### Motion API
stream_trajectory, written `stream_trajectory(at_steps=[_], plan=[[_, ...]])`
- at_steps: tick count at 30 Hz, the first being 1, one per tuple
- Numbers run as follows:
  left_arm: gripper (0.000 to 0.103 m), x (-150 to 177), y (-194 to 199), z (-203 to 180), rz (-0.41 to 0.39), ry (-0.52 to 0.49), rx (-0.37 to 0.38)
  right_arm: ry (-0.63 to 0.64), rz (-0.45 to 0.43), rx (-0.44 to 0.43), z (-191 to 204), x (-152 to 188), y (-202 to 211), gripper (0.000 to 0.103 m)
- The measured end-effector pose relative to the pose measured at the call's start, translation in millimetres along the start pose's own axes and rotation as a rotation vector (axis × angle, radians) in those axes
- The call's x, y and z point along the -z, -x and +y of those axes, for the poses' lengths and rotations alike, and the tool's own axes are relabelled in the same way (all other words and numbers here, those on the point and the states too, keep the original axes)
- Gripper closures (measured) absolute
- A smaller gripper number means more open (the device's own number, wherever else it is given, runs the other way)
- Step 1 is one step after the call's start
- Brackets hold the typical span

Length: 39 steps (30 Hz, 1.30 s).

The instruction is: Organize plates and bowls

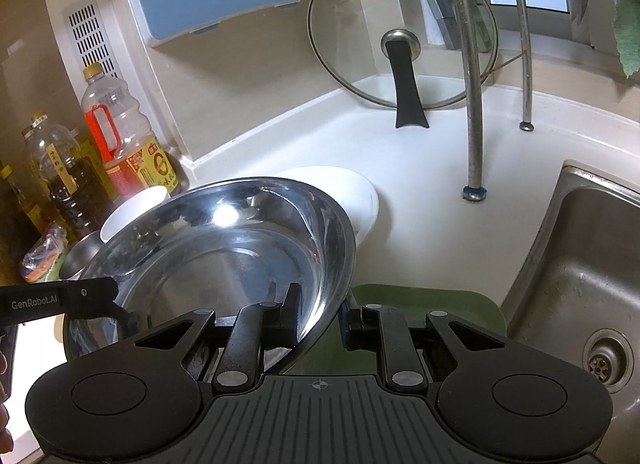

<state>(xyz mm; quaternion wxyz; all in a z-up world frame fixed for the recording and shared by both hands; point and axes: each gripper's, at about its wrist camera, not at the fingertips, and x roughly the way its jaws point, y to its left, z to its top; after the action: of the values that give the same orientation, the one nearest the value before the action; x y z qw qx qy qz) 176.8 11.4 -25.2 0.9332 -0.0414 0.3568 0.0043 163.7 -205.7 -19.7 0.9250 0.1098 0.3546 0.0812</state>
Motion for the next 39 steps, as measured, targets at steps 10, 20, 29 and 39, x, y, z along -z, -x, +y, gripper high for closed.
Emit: stream_trajectory(at_steps=[10,20,29,39], plan=[[0.089,6.5,-0.7,-3.7,0.016,0.012,-0.008,-0.004,0.013,-0.002,-2.4,0.1,1.3,0.084],[0.089,-4.9,-23.4,-1.5,0.026,0.014,-0.015,0.012,0.028,0.016,-1.8,-11.0,-21.1,0.084],[0.089,-21.9,-52.6,-0.5,0.047,-0.005,-0.008,0.003,0.047,0.038,-5.4,-25.2,-46.8,0.084],[0.089,-35.8,-84.7,-0.4,0.081,-0.029,0.006,-0.013,0.066,0.077,-9.8,-39.1,-72.6,0.084]])
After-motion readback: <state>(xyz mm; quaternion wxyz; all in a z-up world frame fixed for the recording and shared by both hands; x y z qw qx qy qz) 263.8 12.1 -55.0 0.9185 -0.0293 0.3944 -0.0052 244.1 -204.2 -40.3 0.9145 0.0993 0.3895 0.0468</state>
